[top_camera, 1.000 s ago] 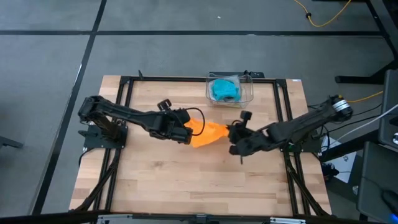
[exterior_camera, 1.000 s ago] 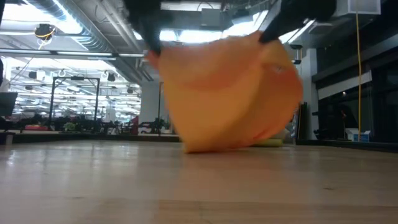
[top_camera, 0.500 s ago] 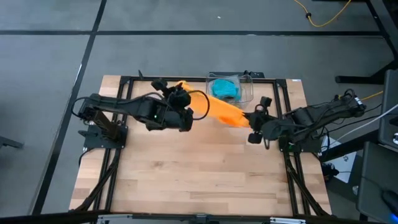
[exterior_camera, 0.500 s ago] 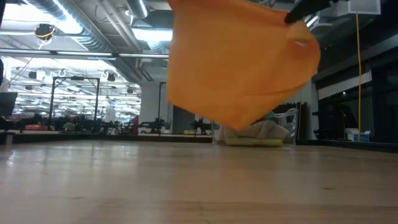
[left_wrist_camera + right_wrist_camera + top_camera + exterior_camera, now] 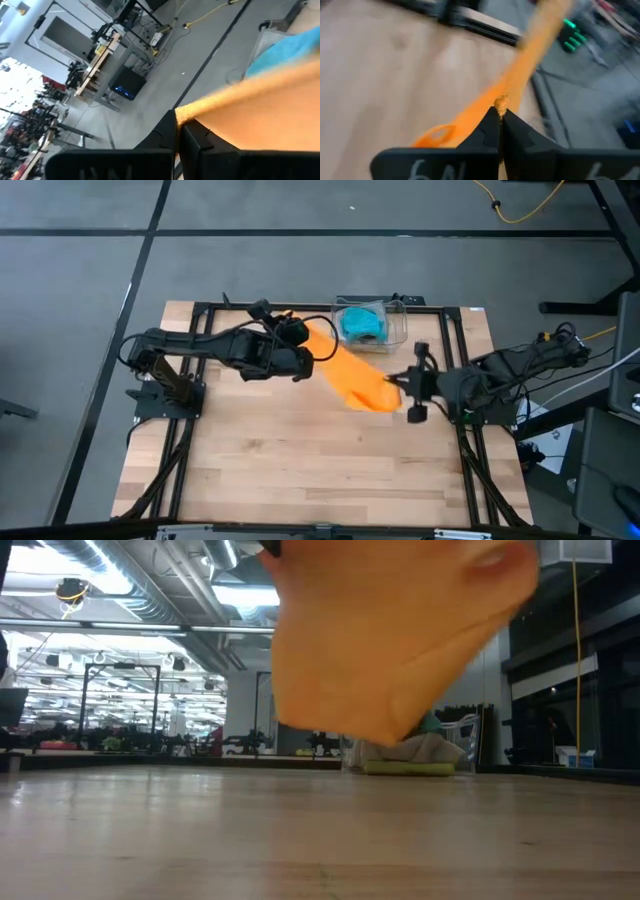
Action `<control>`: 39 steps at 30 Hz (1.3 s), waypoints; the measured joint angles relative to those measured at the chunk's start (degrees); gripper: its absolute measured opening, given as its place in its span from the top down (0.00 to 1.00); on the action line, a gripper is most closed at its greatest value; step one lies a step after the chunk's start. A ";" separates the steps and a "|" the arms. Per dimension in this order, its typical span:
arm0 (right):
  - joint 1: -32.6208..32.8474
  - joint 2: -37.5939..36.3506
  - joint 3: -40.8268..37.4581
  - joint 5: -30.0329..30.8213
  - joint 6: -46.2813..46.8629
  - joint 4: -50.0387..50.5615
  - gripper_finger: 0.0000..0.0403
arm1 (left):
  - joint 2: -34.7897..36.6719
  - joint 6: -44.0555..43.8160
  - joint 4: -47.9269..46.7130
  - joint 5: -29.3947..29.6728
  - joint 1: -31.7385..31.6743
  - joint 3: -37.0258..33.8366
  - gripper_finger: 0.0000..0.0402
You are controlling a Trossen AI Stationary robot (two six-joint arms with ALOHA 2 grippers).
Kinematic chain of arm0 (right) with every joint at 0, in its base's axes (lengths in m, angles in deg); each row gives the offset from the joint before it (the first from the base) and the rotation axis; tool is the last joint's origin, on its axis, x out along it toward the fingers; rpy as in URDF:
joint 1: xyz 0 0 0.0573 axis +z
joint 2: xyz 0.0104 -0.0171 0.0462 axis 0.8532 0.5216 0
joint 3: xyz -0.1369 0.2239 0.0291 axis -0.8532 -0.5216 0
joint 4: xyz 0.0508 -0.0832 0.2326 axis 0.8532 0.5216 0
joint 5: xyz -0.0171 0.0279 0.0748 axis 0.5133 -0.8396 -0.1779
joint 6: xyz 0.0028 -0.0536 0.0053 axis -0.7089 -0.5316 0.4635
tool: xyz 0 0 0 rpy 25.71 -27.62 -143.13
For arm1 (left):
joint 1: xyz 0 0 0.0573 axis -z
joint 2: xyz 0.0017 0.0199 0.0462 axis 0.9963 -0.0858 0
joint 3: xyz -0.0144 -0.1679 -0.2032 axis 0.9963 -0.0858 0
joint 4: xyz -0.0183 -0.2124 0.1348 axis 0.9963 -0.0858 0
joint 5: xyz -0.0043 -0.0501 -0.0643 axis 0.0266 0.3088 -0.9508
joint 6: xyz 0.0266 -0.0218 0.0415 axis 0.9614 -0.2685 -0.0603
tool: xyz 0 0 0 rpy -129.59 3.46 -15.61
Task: Fold microfiber towels
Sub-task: Fold the yellow microfiber towel
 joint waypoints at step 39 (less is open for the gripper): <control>-6.31 -0.60 0.55 0.74 11.15 12.40 1.00 | -0.74 4.74 6.33 -7.41 -2.55 0.00 1.00</control>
